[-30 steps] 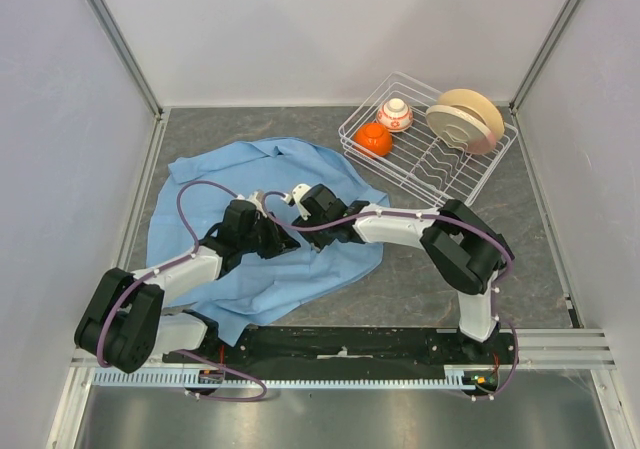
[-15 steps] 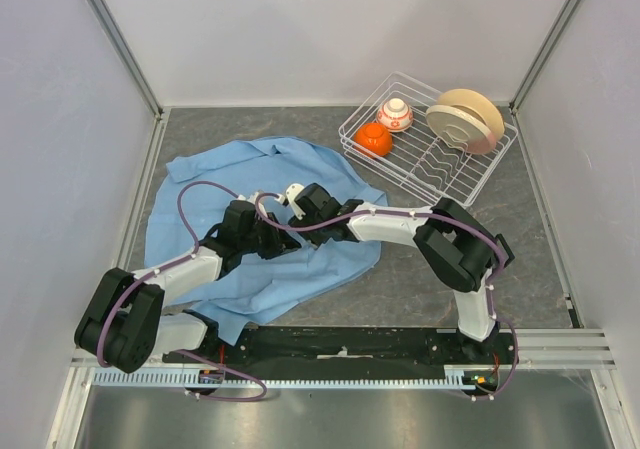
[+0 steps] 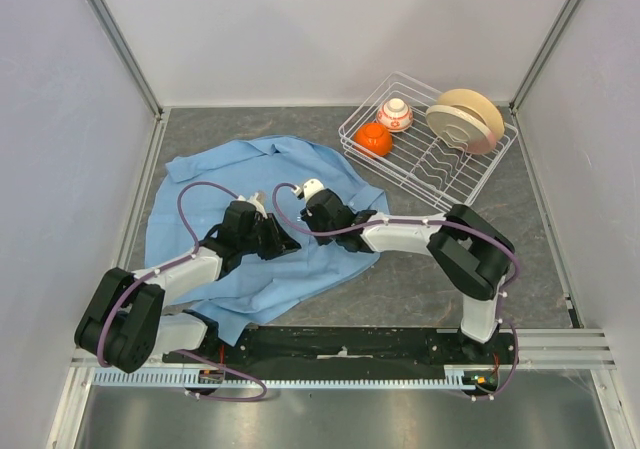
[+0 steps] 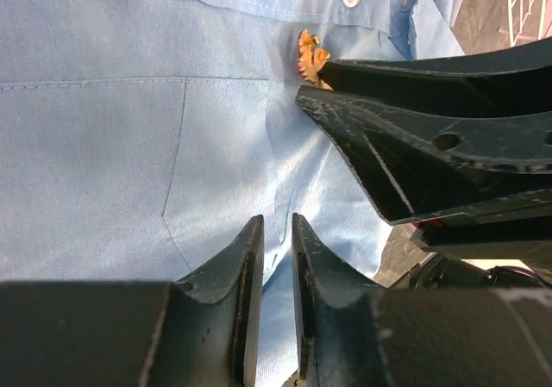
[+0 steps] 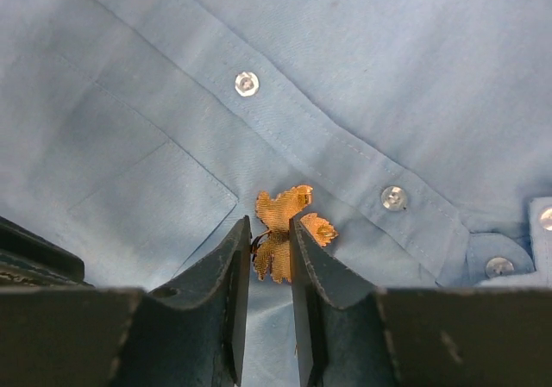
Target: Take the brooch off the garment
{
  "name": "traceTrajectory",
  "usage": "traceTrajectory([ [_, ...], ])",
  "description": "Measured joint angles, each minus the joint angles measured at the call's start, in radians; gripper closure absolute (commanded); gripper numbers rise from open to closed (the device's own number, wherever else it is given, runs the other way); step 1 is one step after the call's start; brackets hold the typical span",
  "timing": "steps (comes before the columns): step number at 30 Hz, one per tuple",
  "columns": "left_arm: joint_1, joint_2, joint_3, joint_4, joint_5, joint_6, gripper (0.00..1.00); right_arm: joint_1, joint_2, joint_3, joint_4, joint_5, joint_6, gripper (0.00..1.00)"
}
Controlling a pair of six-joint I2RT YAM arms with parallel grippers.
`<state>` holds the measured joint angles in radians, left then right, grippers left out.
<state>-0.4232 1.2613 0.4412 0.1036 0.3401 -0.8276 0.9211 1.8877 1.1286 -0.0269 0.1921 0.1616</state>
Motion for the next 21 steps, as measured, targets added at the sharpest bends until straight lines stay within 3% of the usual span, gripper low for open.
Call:
traceTrajectory([
  [11,0.000,0.027,-0.007,0.005,-0.010,0.000,0.77,0.058,-0.062,-0.121,0.200,0.150,0.155,0.86],
  [15,0.000,0.039,-0.011,0.008,-0.010,0.000,0.77,0.096,-0.061,-0.135,0.261,0.245,0.185,0.94],
  [21,0.000,0.039,-0.020,0.015,-0.009,-0.002,0.79,0.180,-0.046,-0.143,0.362,0.418,0.175,0.97],
])
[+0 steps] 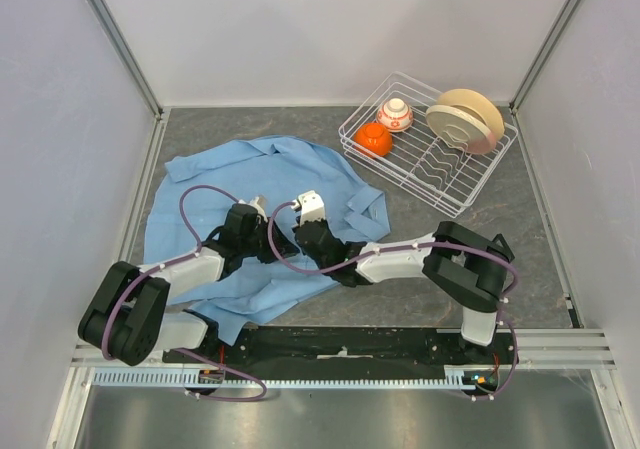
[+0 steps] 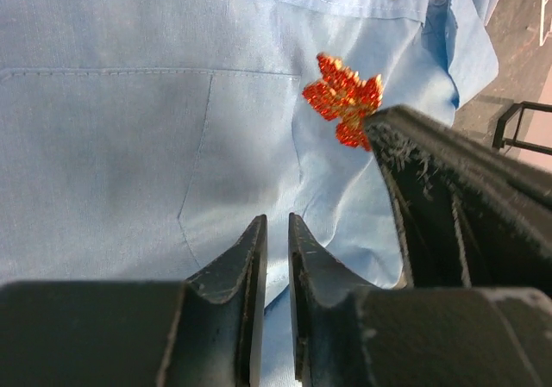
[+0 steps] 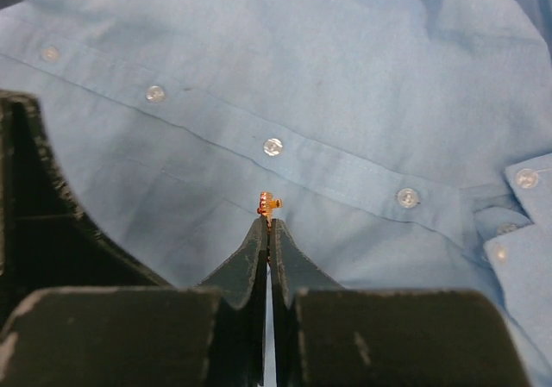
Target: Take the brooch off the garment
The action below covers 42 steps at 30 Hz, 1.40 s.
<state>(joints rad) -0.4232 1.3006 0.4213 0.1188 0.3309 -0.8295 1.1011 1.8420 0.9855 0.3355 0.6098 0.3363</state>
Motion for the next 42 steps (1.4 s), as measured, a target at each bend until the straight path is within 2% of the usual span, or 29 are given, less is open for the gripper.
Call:
traceTrajectory([
  [10,0.000,0.012,-0.013,0.020,0.000,-0.008,0.80,0.034,0.043,-0.069,0.208,0.150,-0.010,0.99],
  [17,0.000,0.014,-0.024,0.023,0.001,-0.011,0.80,0.034,0.038,-0.074,0.307,0.163,0.007,0.99],
  [23,0.000,-0.056,-0.030,-0.004,0.011,-0.040,0.65,0.034,-0.034,-0.113,0.388,0.131,-0.005,1.00],
  [27,0.009,-0.219,-0.006,-0.111,0.012,-0.049,0.50,0.026,-0.159,-0.218,0.456,0.067,-0.050,1.00],
  [30,0.021,-0.338,0.033,-0.181,0.011,-0.049,0.42,0.008,-0.246,-0.256,0.472,0.011,-0.077,1.00],
  [35,0.027,-0.425,0.068,-0.214,0.019,-0.053,0.44,-0.011,-0.303,-0.262,0.495,-0.007,-0.087,1.00],
  [38,0.027,-0.376,0.067,-0.208,0.050,-0.064,0.48,-0.011,-0.301,-0.262,0.490,0.007,-0.054,1.00],
  [42,0.026,-0.253,0.063,-0.163,0.097,-0.068,0.58,-0.011,-0.283,-0.262,0.491,0.019,-0.002,1.00],
])
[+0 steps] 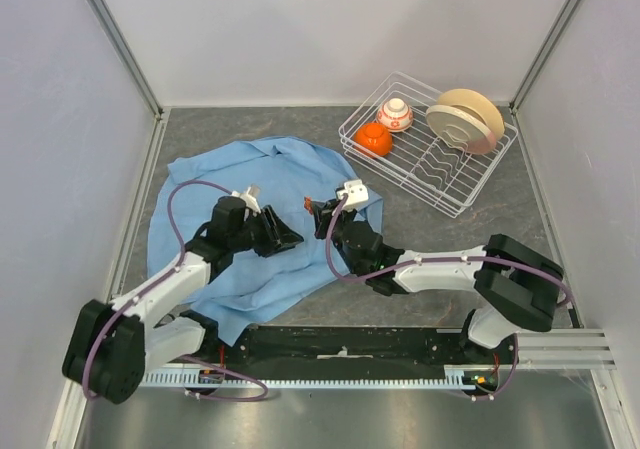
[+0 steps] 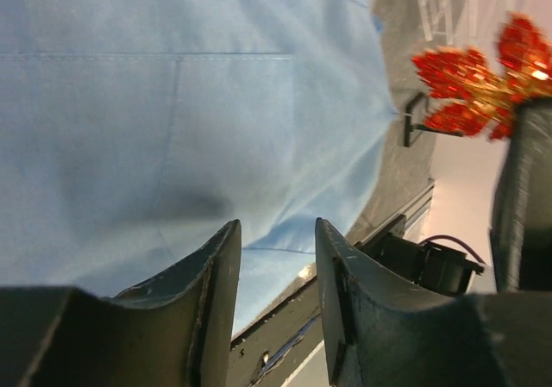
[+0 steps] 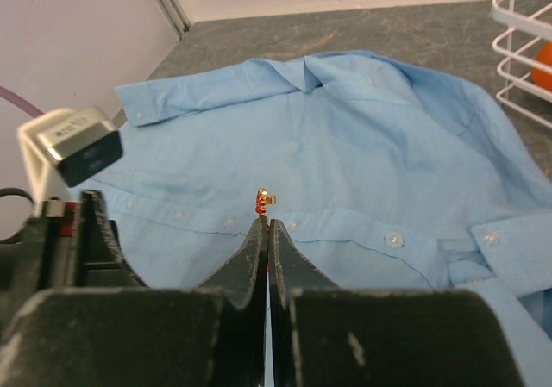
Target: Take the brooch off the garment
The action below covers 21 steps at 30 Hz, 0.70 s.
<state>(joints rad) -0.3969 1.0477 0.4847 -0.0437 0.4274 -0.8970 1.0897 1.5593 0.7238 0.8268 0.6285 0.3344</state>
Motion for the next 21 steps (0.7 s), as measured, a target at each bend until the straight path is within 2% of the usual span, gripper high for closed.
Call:
traceTrajectory([
  [4,0.000,0.132,-0.015,0.030,-0.003,-0.003,0.64,0.000,0.045,0.000,-0.004,0.002,0.048,1.00],
  [10,0.003,0.224,-0.108,0.042,-0.047,-0.022,0.71,0.000,0.095,0.001,0.003,0.004,0.089,1.00],
  [21,0.005,0.218,-0.145,0.092,-0.064,-0.034,0.71,-0.001,0.143,0.063,0.043,0.016,0.114,1.00],
])
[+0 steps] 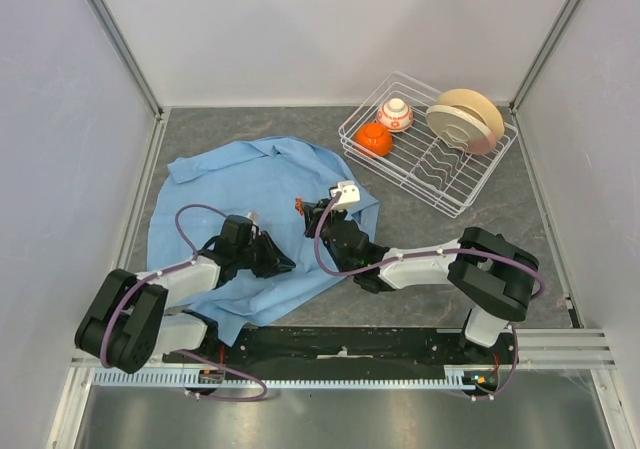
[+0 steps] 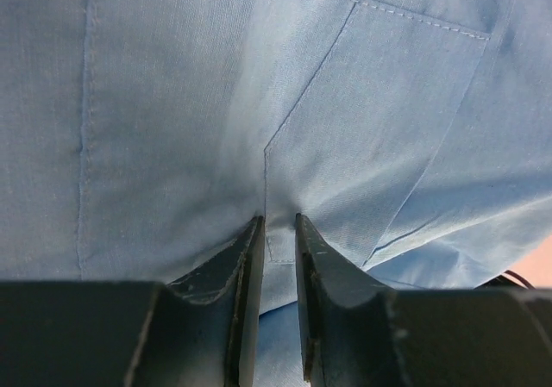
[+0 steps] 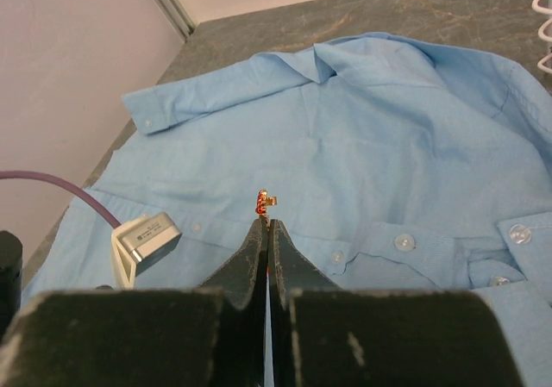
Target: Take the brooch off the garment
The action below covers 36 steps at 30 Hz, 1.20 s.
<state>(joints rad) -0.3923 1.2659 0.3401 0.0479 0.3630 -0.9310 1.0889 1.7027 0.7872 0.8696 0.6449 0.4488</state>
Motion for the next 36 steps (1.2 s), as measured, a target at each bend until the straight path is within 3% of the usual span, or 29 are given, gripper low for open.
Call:
traceTrajectory([
  [4,0.000,-0.020,-0.026,0.027,-0.009,-0.006,0.71,-0.004,0.000,0.000,0.018,0.016,0.000,1.00],
  [6,0.000,-0.034,-0.035,0.034,-0.014,-0.007,0.71,-0.009,0.000,0.003,0.011,0.014,0.000,0.95],
  [9,0.000,-0.056,-0.040,0.021,-0.023,-0.005,0.70,-0.016,-0.005,0.004,-0.020,-0.019,0.003,0.71],
  [10,0.000,-0.065,-0.040,0.008,-0.023,-0.003,0.68,-0.018,-0.010,0.004,-0.037,-0.037,0.004,0.56],
  [11,0.000,-0.080,-0.039,-0.013,-0.024,0.003,0.64,-0.019,-0.019,0.004,-0.064,-0.055,0.007,0.49],
  [14,0.000,-0.144,-0.029,-0.085,-0.025,0.027,0.58,-0.021,-0.058,0.004,-0.169,-0.105,0.019,0.33],
  [17,0.000,-0.225,0.004,-0.129,-0.025,0.053,0.55,-0.023,-0.118,-0.001,-0.304,-0.129,0.025,0.29],
  [20,0.000,-0.274,0.056,-0.144,-0.023,0.080,0.55,-0.056,-0.204,-0.026,-0.435,-0.178,0.034,0.32],
  [22,0.000,-0.277,0.079,-0.142,-0.021,0.092,0.54,-0.123,-0.235,-0.027,-0.496,-0.241,0.047,0.40],
  [27,0.000,-0.191,0.089,-0.109,0.009,0.099,0.57,-0.286,-0.176,-0.018,-0.606,-0.399,0.080,0.56],
  [32,0.000,-0.072,0.085,-0.061,0.037,0.099,0.62,-0.278,-0.101,-0.032,-0.657,-0.487,0.113,0.67],
  [36,0.000,-0.049,0.053,-0.047,0.030,0.094,0.66,-0.273,-0.100,-0.081,-0.686,-0.447,0.166,0.69],
])
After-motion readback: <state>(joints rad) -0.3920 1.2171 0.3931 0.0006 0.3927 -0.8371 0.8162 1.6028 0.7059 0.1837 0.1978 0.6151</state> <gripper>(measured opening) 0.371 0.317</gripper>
